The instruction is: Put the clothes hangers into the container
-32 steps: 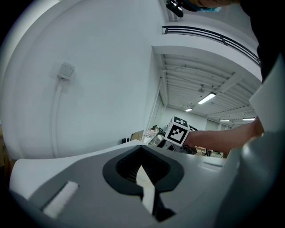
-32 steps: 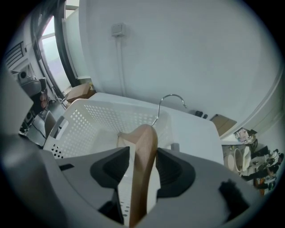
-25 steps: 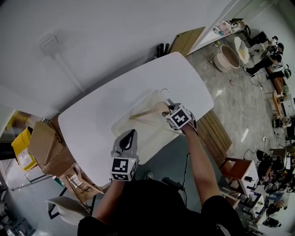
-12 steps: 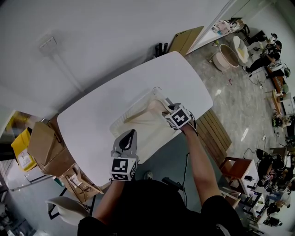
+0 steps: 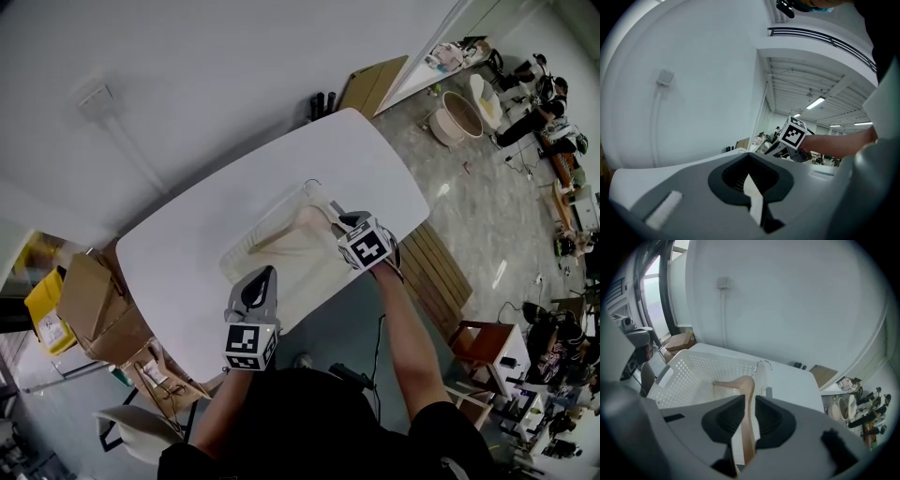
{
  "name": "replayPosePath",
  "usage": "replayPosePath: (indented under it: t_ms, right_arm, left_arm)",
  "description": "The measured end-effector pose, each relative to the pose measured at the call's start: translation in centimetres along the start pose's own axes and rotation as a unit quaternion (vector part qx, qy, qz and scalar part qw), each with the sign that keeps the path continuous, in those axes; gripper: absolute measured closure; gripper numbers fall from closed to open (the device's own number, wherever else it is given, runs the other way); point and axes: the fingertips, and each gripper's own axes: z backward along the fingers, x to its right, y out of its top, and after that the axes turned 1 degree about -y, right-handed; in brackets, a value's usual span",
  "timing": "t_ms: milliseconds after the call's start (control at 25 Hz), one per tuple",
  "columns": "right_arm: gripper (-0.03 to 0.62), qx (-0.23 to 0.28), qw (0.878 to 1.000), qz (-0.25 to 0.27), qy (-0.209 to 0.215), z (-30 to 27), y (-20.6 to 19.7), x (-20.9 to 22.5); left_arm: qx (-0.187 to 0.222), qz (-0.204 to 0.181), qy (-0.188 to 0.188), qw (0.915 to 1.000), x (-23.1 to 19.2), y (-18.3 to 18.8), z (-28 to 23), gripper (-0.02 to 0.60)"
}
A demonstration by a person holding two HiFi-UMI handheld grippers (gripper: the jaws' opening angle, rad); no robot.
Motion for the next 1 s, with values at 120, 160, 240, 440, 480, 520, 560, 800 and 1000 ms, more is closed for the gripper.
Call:
replayPosePath:
  t_ms: [120,160,240,440,480,520,560,800,1000]
  right_arm:
    - [0.564,0.033,0.999,-0.009,-0.008,1.4,0.4,-0.4]
    - [0.574,0.040,0.999,-0.012,-0.006,1.8,0.3,-0.8]
    - [0.577,0.057,0.998,-0.020,-0.002,2.7,0.0,-1.4]
    - [0.579,0.111,0.992,-0.058,-0.007,4.3,-0.2,-2.7]
    - [0.579,0.120,0.991,-0.062,-0.010,4.8,-0.3,-3.0]
    - [0.579,0.129,0.989,-0.067,-0.011,5.3,-0.5,-3.3]
    - [0.579,0.137,0.988,-0.072,-0.012,5.8,-0.7,-3.6]
    - [0.579,0.196,0.975,-0.104,-0.018,9.2,-2.4,-5.4]
    - [0.580,0.247,0.961,-0.121,-0.022,12.2,-3.4,-7.0]
  left_arm:
    - [0.001,-0.004,-0.002,1.0000,0.5,0.2,0.3,0.577]
    - [0.001,-0.006,-0.003,1.0000,0.8,0.3,0.4,0.577]
    - [0.001,-0.011,-0.005,0.9999,1.3,0.5,0.6,0.577]
    - [0.006,-0.016,0.002,0.9998,2.1,0.8,1.0,0.577]
    - [0.008,-0.017,0.003,0.9998,2.5,0.8,1.1,0.577]
    - [0.010,-0.017,0.004,0.9998,2.9,0.7,1.2,0.577]
    - [0.011,-0.018,0.005,0.9998,3.3,0.7,1.4,0.577]
    - [0.023,-0.030,0.014,0.9992,6.0,0.9,2.7,0.577]
    - [0.037,-0.041,0.021,0.9983,8.5,1.2,4.0,0.577]
